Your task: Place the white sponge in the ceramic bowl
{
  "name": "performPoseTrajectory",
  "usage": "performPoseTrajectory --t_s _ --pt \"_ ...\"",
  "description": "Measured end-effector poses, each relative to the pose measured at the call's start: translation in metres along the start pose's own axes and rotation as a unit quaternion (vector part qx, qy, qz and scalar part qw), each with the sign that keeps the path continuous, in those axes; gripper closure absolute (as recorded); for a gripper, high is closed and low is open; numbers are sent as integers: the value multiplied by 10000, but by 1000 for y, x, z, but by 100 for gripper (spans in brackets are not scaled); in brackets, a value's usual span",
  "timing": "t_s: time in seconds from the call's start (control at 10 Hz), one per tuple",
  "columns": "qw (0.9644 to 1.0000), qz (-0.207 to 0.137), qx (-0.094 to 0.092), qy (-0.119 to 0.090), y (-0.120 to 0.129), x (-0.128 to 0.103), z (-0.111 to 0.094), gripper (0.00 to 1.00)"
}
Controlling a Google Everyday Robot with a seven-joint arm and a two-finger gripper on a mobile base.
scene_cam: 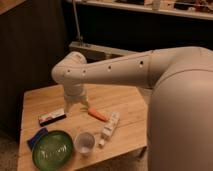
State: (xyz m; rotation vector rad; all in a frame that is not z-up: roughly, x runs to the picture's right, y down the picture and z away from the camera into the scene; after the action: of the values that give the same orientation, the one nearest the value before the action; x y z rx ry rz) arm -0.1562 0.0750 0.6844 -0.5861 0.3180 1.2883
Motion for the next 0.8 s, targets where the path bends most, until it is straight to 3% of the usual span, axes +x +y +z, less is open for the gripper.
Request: performPoseTrajectory --t_s 0.2,0.3,0.4,0.5,0.6,0.7,0.8 --pt "9960 -818 -239 -280 57 -19 -10 35" --pt "9920 -1159 -356 -356 83 -21 -13 35" --pt "9845 -1617 -503 -457 117 -21 -16 35" --pt "9746 -2074 -647 -544 148 -16 -19 35" --pt "9593 -2627 -812 -638 176 -7 -21 35" --pt "9400 -3192 -978 -704 196 1 -22 35" --pt "9171 -3761 -1127 -697 213 8 -18 35"
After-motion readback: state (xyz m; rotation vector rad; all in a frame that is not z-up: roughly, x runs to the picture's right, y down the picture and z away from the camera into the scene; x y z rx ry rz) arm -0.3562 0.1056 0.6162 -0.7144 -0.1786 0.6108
